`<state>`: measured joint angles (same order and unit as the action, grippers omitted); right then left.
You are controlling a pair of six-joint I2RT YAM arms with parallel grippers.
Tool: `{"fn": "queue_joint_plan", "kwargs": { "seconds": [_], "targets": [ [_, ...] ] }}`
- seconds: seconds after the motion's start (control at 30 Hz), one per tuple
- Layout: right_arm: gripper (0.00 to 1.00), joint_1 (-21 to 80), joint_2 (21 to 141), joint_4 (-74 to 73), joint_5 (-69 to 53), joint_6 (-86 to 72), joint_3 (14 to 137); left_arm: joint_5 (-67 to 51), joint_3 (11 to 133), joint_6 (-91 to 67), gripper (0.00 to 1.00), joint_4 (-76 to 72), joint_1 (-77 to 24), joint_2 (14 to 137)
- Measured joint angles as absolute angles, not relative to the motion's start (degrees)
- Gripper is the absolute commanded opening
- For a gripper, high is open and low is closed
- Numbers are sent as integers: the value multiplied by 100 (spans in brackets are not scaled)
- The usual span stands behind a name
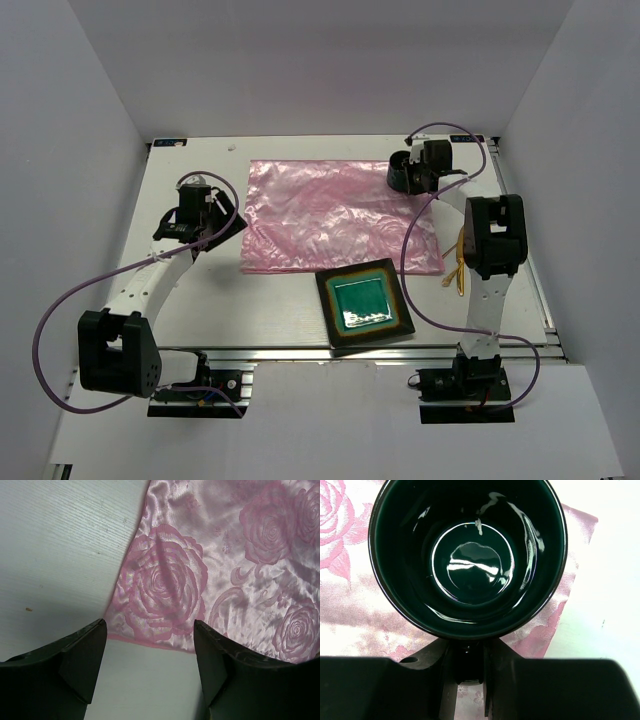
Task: Set the dinner table for one person
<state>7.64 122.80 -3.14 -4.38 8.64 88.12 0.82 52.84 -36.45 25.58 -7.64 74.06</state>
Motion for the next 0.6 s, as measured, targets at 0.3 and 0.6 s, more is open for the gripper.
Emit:
{"fn": "queue_joint_plan", "kwargs": {
  "seconds": [0.3,0.6],
  "targets": [
    [38,764,12333,-283,-423,954,8873,82,5284,-3645,80,2565,-764,7406],
    [69,764,12044,-250,-499,1140,8554,-541,5284,-3649,80,2416,-777,7502]
  ]
}}
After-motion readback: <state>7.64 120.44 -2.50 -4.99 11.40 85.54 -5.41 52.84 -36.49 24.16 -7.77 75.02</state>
